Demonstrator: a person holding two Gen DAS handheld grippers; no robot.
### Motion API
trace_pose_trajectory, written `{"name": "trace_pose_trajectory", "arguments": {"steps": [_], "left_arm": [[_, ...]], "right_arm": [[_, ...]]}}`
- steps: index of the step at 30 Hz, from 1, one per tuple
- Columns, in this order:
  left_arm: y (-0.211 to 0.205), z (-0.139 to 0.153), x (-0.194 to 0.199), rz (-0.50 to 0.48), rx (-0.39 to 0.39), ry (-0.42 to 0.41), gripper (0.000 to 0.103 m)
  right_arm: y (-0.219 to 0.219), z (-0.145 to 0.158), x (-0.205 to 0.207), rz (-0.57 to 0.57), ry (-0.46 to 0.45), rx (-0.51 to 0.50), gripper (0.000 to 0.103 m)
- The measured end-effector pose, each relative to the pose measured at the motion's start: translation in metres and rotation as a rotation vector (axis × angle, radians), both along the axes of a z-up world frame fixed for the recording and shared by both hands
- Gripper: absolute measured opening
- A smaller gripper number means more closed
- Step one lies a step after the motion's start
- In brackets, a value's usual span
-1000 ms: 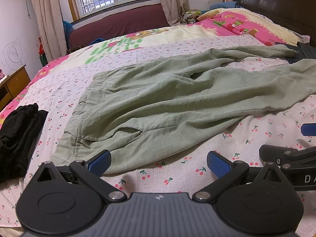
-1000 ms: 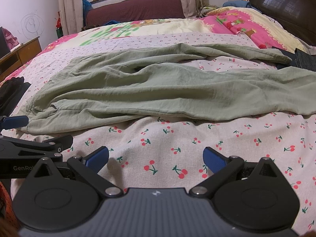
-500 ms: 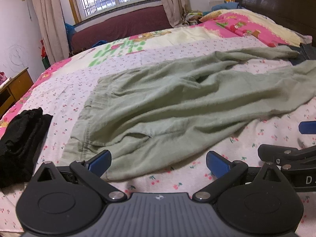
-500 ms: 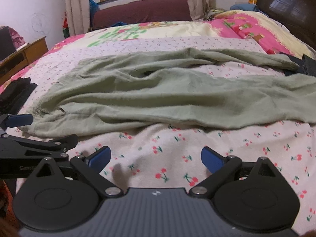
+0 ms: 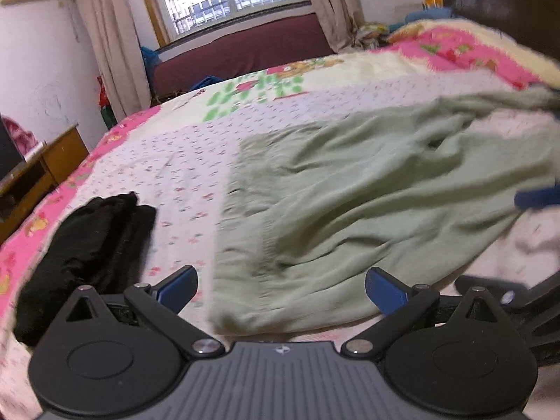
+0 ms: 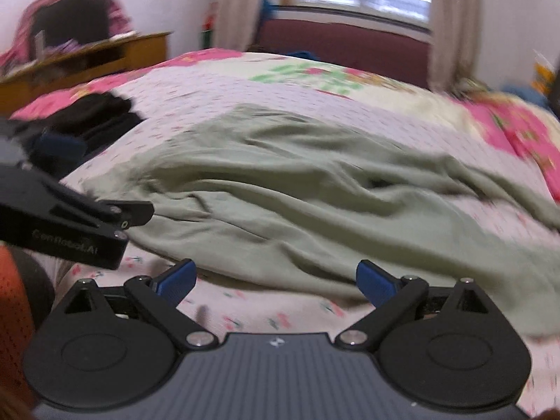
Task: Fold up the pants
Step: 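Grasp the pants waistband with the left tool while the right tool grasps beside it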
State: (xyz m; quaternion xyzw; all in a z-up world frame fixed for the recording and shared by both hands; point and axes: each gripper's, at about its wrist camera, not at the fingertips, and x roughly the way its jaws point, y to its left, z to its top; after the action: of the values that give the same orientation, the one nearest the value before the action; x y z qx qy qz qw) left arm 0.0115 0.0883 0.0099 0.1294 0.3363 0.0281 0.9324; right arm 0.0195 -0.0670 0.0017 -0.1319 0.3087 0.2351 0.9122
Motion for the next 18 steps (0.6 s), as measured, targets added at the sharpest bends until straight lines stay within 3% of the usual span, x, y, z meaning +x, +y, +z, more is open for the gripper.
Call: {"name": "trace_pose_trajectory", "arguments": {"steps": [4, 8, 11, 15, 17, 18], "left_arm": [[0.022, -0.002, 0.016, -0.03, -0.107, 0.094, 0.103], [0.028, -0.01, 0.025, -0.065, -0.053, 0.143, 0.103], [0.037, -0.018, 0.028, -0.114, -0.089, 0.216, 0.101], [0.04, -0.021, 0.033, -0.158, -0.12, 0.254, 0.082], [0.042, -0.023, 0.036, -0.161, -0.126, 0.264, 0.073], [0.045, -0.023, 0.037, -0.16, -0.134, 0.266, 0.065]], "right_arm": [[0.023, -0.004, 0.007, 0.102, 0.007, -0.03, 0.096], [0.042, -0.009, 0.011, 0.179, -0.011, -0.084, 0.092], [0.052, -0.019, 0.019, 0.215, 0.008, -0.114, 0.09], [0.062, -0.025, 0.027, 0.26, 0.03, -0.133, 0.076], [0.066, -0.024, 0.032, 0.27, 0.057, -0.129, 0.064], [0.067, -0.022, 0.036, 0.273, 0.084, -0.116, 0.053]]}}
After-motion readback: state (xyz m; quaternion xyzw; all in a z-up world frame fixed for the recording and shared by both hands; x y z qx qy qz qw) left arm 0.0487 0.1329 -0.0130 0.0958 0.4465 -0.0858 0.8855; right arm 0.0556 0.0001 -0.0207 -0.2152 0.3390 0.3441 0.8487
